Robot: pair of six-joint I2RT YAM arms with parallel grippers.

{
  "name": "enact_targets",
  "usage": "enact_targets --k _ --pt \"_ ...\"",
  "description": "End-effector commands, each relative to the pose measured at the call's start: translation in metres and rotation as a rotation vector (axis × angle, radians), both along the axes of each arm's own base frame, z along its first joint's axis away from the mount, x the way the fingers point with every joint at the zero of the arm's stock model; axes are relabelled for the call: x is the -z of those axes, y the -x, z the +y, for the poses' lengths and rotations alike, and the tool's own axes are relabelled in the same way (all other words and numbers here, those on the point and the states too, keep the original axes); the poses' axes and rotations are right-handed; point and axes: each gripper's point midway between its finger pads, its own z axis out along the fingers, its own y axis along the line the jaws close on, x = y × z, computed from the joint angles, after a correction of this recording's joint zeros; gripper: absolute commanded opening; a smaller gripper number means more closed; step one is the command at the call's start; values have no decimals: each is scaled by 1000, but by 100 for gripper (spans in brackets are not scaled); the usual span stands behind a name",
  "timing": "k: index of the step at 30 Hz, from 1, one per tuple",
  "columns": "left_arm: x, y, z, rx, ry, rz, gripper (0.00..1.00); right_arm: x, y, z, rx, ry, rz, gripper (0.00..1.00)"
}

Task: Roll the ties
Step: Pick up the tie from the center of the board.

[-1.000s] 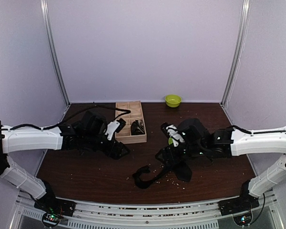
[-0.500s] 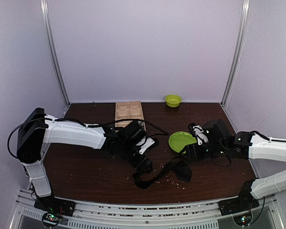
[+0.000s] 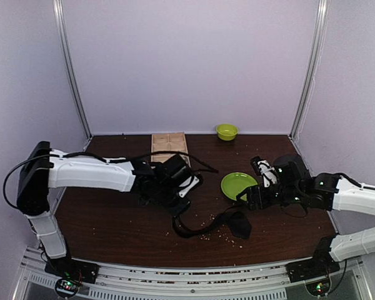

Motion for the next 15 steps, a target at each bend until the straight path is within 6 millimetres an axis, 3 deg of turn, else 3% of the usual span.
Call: enact_targets --k 1,4,7,11,15 --pt "-133 -25 7 -18 214 -316 0 -24 -2 10 -38 -95 -83 84" --pt "-197 -11 5 106 366 -424 0 -42 -4 16 -59 -148 -145 86" --pt "-245 15 3 276 486 -493 0 -67 -4 27 -102 -215 -196 87" --pt "-296 36 15 390 587 -614 0 -102 0 48 -195 -322 -235 88" --pt "-336 49 24 434 673 -700 0 -121 8 71 -280 -399 -243 89"
